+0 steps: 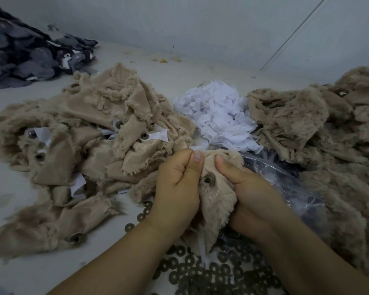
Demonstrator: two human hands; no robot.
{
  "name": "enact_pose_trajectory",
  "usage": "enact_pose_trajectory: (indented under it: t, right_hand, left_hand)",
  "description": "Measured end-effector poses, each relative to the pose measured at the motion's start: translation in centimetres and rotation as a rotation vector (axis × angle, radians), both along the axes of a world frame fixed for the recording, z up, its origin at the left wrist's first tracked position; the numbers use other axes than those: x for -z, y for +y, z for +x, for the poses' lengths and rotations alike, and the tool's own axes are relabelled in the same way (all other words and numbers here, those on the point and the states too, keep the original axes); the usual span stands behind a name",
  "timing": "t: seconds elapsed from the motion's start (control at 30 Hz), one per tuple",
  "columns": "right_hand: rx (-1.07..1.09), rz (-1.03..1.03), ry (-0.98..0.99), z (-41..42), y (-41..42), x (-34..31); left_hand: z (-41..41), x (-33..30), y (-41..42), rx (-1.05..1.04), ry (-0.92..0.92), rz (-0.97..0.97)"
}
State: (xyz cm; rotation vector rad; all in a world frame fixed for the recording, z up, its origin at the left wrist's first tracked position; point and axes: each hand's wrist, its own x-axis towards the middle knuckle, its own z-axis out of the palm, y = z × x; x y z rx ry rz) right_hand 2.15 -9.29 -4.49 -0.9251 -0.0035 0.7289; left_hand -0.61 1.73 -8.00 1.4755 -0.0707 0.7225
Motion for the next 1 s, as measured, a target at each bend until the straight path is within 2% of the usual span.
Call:
enact_pose_trajectory:
  t: [0.57, 0.73, 0.87, 1.0]
  right_hand:
    - [-0.038, 0.047, 0.176, -0.35, 0.04, -0.16]
    - [-0.045, 0.007, 0.150, 0.16, -0.40, -0.52]
    - [-0.009, -0.044, 0.086, 0.40, -0.47, -0.29]
    - [0.052, -0.039, 0.016, 0.28, -0.41, 0.06]
  left_hand:
    - [0.00, -0.09, -0.14, -0.046, -0.018, 0.034]
    - [0.02, 0.13, -0.08, 0.020, 0.015, 0.010]
    - [0.22, 0.04, 0.17, 0.118, 0.065, -0.087]
    - [0.45, 0.08, 0.31, 0.066, 0.065, -0.002]
